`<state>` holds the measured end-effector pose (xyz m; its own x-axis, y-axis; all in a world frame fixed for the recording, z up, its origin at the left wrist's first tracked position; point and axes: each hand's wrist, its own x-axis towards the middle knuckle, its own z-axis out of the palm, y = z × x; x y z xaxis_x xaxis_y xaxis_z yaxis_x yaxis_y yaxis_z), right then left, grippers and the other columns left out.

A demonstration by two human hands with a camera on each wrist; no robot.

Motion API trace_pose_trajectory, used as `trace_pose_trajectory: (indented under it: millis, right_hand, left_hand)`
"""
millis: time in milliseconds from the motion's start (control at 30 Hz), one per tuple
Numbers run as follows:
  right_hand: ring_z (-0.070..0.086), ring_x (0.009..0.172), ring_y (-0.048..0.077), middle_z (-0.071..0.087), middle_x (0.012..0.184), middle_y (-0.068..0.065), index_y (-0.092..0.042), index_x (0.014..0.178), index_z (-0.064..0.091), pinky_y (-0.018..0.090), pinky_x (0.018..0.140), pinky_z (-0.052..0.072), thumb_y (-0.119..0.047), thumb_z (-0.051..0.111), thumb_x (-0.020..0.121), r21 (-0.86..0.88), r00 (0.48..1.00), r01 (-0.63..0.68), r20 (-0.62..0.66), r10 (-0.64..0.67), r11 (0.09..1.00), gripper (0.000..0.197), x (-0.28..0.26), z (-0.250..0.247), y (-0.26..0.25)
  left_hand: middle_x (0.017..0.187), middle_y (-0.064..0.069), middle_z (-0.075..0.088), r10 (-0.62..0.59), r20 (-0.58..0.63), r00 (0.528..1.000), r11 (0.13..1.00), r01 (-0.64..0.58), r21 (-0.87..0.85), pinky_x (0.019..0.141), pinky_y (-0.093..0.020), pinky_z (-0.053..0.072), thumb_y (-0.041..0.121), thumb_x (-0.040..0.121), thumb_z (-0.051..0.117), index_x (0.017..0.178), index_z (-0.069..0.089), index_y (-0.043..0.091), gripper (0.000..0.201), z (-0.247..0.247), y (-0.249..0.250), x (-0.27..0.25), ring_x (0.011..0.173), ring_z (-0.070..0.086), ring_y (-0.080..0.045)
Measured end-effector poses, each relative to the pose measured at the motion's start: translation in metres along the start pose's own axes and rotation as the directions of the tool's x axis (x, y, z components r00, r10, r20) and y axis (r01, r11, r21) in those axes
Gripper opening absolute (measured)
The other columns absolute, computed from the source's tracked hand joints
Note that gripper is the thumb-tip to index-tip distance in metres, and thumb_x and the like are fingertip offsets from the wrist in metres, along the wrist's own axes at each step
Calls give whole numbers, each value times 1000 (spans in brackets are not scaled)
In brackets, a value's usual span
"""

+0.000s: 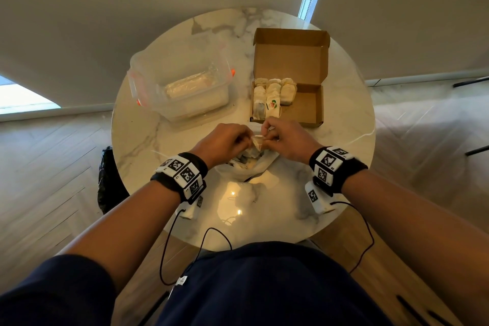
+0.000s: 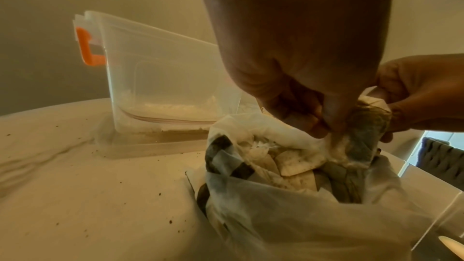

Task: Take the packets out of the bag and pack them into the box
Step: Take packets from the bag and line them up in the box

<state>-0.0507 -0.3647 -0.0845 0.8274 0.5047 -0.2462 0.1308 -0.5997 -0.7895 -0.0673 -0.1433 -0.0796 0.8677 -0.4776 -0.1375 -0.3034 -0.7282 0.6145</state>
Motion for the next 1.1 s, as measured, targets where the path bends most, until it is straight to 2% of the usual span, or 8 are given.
trace_pose_trajectory:
  millis: [200, 400, 467, 600, 667, 800, 900, 1100]
  right_hand:
    - [67, 78, 5, 73, 91, -5, -16, 107, 61, 13, 70, 50, -7, 73, 83, 24, 999, 28, 22, -29, 999, 28, -1, -5, -1]
    - [58, 73, 16, 64, 84, -2, -22, 102, 64, 28, 66, 48, -30, 74, 88, 15, 995, 74, -62, -73, 997, 20, 2, -8, 7]
    - [59, 74, 17, 64, 85, 0, -16, 102, 64, 33, 66, 49, -30, 68, 93, 4, 989, 97, -112, -96, 995, 17, 6, -13, 12]
    - [57, 72, 18, 63, 83, 2, -14, 97, 64, 33, 65, 46, -32, 65, 95, -60, 978, 88, -186, -97, 994, 18, 14, -34, 15]
    - [57, 72, 16, 64, 83, 1, -14, 97, 64, 29, 64, 46, -34, 66, 94, -114, 969, 77, -223, -101, 991, 20, 19, -47, 17]
    - [51, 70, 2, 61, 81, -6, -16, 99, 66, 8, 63, 38, -35, 68, 93, -107, 957, 11, -287, -41, 994, 19, 30, -78, 26]
    - [51, 69, 2, 59, 80, -9, -19, 100, 65, 9, 61, 36, -37, 67, 94, -134, 954, -72, -298, 29, 988, 18, 39, -96, 36]
    - [57, 83, 18, 65, 94, 3, -13, 107, 64, 20, 67, 39, -36, 68, 92, -224, 973, -150, -206, 104, 963, 27, 59, -95, 67]
  left_hand:
    - [96, -1, 69, -1, -70, 998, 999, 4, 47, 69, -15, 36, 25, 97, 61, 112, 70, 14, 21, 0, 4, 4, 79, 54, -8]
    - [89, 2, 66, -6, -129, 992, 1000, 6, 3, 70, -21, 42, 27, 97, 61, 105, 70, 15, 17, -2, 9, 20, 77, 55, -10]
    - [89, 5, 65, -2, -145, 989, 1000, 1, -7, 69, -17, 39, 27, 97, 61, 104, 70, 16, 16, -4, 12, 28, 76, 55, -7]
    - [88, 9, 60, -31, -179, 983, 999, 24, -36, 64, -10, 35, 27, 98, 58, 104, 68, 17, 15, -7, 17, 46, 72, 49, 5]
    - [90, 10, 60, -59, -174, 983, 998, 54, -33, 64, -9, 34, 28, 98, 58, 104, 67, 19, 14, -5, 15, 55, 74, 49, 5]
    - [93, 11, 59, -114, -109, 987, 993, 110, -37, 68, -5, 34, 26, 96, 58, 104, 67, 21, 13, 5, 9, 75, 82, 54, -4]
    - [99, 2, 62, -143, -37, 989, 989, 141, -40, 74, -17, 42, 23, 94, 60, 105, 67, 19, 14, 15, 4, 86, 87, 58, -11]
    - [108, -6, 61, -184, 49, 982, 983, 183, 23, 86, -29, 48, 20, 94, 59, 110, 71, 19, 20, 29, -6, 97, 95, 59, -20]
